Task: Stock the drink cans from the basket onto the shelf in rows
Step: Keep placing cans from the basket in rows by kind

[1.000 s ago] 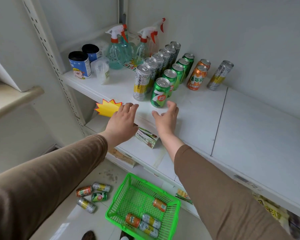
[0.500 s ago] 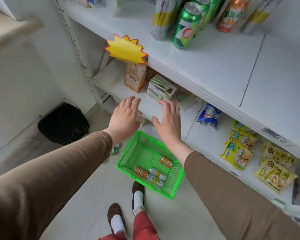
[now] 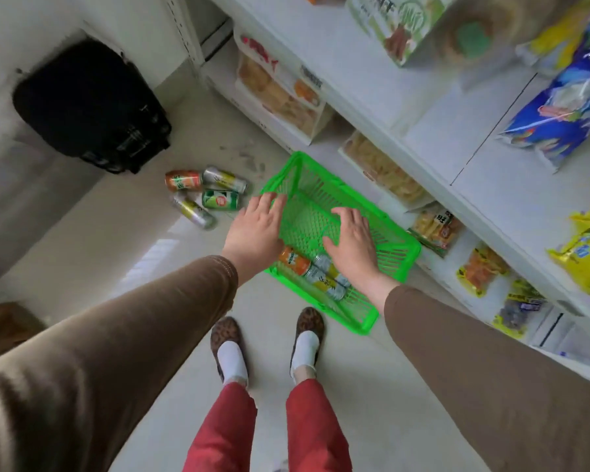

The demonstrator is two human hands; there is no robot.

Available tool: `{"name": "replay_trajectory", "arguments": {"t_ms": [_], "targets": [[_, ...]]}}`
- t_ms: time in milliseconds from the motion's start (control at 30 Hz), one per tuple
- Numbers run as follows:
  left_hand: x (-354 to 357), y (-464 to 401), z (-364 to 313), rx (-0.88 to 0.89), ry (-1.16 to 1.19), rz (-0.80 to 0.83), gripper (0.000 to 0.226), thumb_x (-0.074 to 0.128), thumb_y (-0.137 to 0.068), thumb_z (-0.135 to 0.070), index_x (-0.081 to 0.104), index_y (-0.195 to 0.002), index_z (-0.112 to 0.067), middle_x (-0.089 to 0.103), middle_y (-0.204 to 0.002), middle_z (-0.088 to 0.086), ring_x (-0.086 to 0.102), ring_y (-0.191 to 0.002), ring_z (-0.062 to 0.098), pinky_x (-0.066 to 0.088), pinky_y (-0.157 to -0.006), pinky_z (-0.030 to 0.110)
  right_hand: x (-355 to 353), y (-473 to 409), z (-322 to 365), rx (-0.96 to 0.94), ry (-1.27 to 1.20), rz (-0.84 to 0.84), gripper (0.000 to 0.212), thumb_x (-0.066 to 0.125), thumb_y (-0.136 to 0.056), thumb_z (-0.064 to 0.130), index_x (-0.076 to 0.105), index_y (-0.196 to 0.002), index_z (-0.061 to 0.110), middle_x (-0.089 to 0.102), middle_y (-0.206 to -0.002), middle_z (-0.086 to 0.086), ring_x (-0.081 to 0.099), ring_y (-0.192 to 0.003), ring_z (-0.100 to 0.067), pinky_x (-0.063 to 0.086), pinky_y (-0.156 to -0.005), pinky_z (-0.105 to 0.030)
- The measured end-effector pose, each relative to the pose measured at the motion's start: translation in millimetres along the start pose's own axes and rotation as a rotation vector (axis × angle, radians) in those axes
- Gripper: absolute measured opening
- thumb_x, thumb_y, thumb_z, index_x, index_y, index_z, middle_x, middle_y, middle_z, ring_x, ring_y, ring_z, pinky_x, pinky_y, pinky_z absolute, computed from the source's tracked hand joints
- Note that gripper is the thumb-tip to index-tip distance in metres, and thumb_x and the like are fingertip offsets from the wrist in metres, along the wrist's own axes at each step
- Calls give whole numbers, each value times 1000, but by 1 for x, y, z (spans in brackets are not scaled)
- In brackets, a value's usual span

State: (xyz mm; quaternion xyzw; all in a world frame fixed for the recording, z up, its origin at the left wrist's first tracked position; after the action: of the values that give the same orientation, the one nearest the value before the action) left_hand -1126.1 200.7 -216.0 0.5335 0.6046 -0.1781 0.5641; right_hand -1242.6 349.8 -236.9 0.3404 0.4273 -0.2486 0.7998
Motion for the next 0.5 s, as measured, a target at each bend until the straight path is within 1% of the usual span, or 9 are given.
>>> {"name": "replay_trajectory", "arguments": {"t_ms": [133, 233, 300, 367, 500], "targets": [[94, -24, 20, -44, 7, 81, 83, 58, -87, -34, 15, -155, -13, 28, -154, 11, 26, -141, 32, 29, -114, 43, 103, -24, -52, 79, -9, 171, 55, 73, -87, 20, 49, -136, 11, 53, -136, -13, 46, -129, -34, 35, -109, -42], [149, -42, 32, -59, 6, 123, 81, 58, -90, -32, 15, -155, -14, 26, -154, 11, 24, -142, 31, 27, -116, 44, 175, -43, -79, 96, 2, 297, 60, 72, -90, 27, 46, -141, 10, 52, -141, -12, 43, -133, -34, 35, -112, -43], [175, -58, 39, -47, -6, 133, 80, 60, -89, -33, 17, -153, -14, 29, -151, 12, 27, -139, 31, 29, -113, 43, 217, -55, -93, 99, 12, 372, 62, 71, -92, 29, 44, -144, 9, 51, -143, -13, 41, -135, -33, 36, -111, -44], [197, -72, 45, -21, -19, 134, 80, 62, -87, -33, 20, -152, -14, 32, -148, 11, 31, -136, 30, 32, -110, 43, 253, -66, -106, 108, 31, 436, 62, 68, -93, 29, 43, -145, 9, 51, -143, -13, 41, -135, -33, 39, -110, -48], [229, -96, 57, 29, -52, 156, 80, 61, -88, -36, 18, -153, -14, 30, -151, 11, 30, -137, 30, 32, -113, 43, 307, -85, -126, 99, 129, 533, 63, 66, -92, 32, 41, -148, 17, 51, -144, -9, 43, -136, -32, 39, -110, -48]]}}
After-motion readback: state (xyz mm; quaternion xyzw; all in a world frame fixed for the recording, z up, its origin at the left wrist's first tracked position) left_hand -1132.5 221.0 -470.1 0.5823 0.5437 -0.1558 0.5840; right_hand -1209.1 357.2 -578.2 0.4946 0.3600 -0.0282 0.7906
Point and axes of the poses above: each hand's wrist, its own y-axis away from the middle knuckle, its own x-axis out of the palm, z = x × y, the point moved 5 cm from there along -y, towards the middle knuckle
